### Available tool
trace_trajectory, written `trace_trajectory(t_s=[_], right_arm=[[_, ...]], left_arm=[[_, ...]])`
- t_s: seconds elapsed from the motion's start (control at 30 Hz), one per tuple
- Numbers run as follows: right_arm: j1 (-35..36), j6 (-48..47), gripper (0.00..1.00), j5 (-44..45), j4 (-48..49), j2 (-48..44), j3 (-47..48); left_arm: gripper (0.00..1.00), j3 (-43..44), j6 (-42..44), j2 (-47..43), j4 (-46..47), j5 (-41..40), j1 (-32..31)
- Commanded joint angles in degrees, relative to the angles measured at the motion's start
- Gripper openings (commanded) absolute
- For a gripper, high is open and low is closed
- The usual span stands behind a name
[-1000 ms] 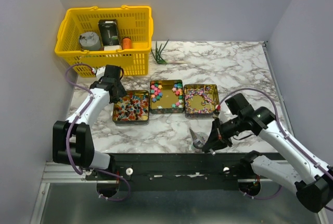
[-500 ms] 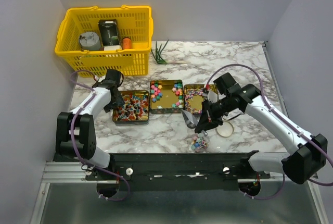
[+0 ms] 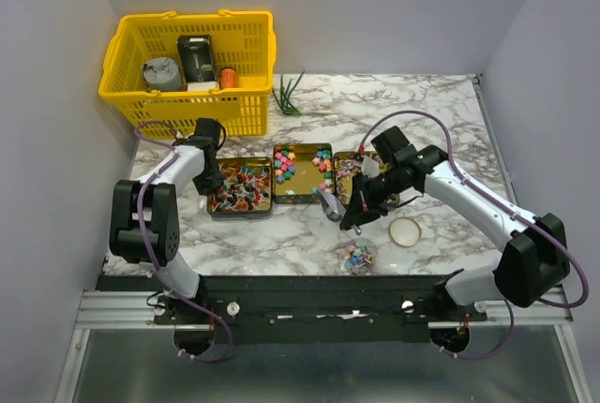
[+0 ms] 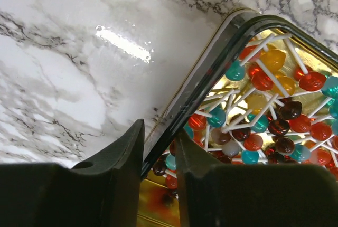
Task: Pack the candies
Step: Move the storage box to the center of the board.
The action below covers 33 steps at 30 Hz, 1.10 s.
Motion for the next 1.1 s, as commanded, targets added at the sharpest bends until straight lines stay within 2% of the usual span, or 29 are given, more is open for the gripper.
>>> trace_trajectory(t_s=[0.0,0.2,0.67,0.83,0.93,1.07], right_arm=[[0.6,-1.4,0.01,0.3,3.3,3.0,2.2],[2.3,-3.4,0.01,1.8,2.2,8.0,6.4],[7.4,-4.6,0.01,5.8,-1.9,20.4,20.8],[8.5,-4.2,0.01,5.9,-2.0,24.5,22.9],[8.4,-6.7,0.01,9.3,-4.5,27.4,26.0],[8.4,-12.0,0.01,20.1,-10.5,31.0,32.3]], left_arm=[[0.3,3.9,-1.2,2.7,1.5,2.9,0.1],[0.29,4.2,-0.2,3.3,4.8,6.2,-1.2],[0.29,3.9,0.3,3.6,8.0,8.0,-12.7],[0.24,2.9,2.4,2.9,10.6,9.7,-14.6],[0.23,3.0,4.1,2.9,12.3,11.2,-15.2],[0.18,4.3,6.8,3.1,13.5,11.6,-15.8]])
